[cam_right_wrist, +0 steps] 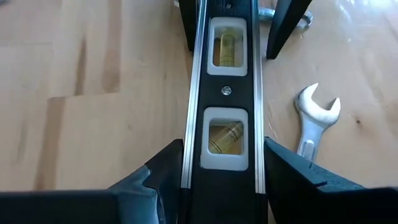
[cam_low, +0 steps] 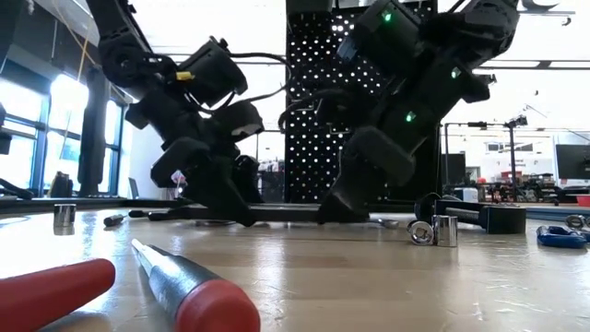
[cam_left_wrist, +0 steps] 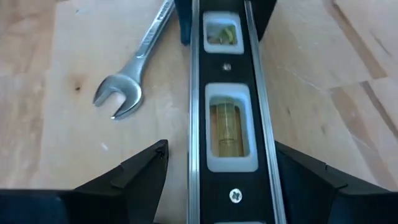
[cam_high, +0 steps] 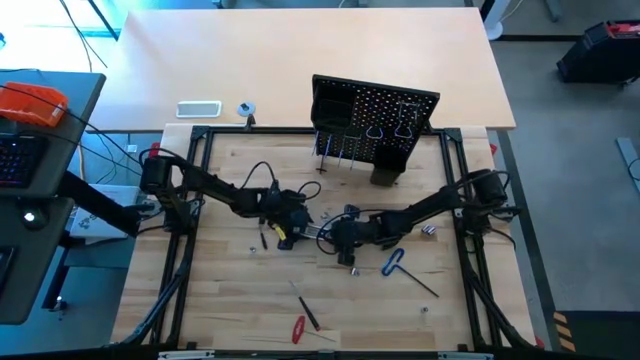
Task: Hang tools onto peg board
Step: Hang the black spirit level onto the pegboard
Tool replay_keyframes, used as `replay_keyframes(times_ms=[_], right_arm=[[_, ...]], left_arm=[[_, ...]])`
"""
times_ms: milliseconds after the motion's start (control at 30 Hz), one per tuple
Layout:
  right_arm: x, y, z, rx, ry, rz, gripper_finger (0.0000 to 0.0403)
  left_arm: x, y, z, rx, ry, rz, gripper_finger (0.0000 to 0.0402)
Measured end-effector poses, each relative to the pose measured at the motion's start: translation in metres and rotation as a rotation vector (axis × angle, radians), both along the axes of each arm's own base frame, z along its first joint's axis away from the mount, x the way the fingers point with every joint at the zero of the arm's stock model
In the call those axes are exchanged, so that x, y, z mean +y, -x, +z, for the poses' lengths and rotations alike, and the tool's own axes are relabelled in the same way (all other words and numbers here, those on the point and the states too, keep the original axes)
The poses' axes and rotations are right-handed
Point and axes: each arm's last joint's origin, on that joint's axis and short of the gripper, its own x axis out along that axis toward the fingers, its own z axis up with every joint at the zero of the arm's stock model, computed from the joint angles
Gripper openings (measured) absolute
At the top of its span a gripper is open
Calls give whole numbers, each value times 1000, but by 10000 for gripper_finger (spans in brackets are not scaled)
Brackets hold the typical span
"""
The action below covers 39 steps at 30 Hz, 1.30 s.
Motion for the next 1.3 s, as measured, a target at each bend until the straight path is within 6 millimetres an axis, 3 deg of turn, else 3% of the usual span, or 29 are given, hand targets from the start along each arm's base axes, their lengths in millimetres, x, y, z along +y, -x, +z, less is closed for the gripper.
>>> replay_keyframes(times_ms=[200, 400, 800, 1000, 1300], right_arm=[[-1, 7, 20, 0, 14, 14, 173], [-3, 17, 37, 19, 27, 1, 173], [-8, 45, 87, -17, 32, -37, 190], [-5, 68, 129, -148, 44, -105, 233], [2, 114, 181, -378, 40, -255, 239]], left_arm=[[-2, -7, 6, -25, -6, -9, 235], [-6, -20, 18, -50, -55, -42, 169], [-10, -36, 46, -140, -170, -37, 170], [-9, -35, 58, -151, -241, 5, 170], [-8, -33, 99, -312, -331, 110, 170]])
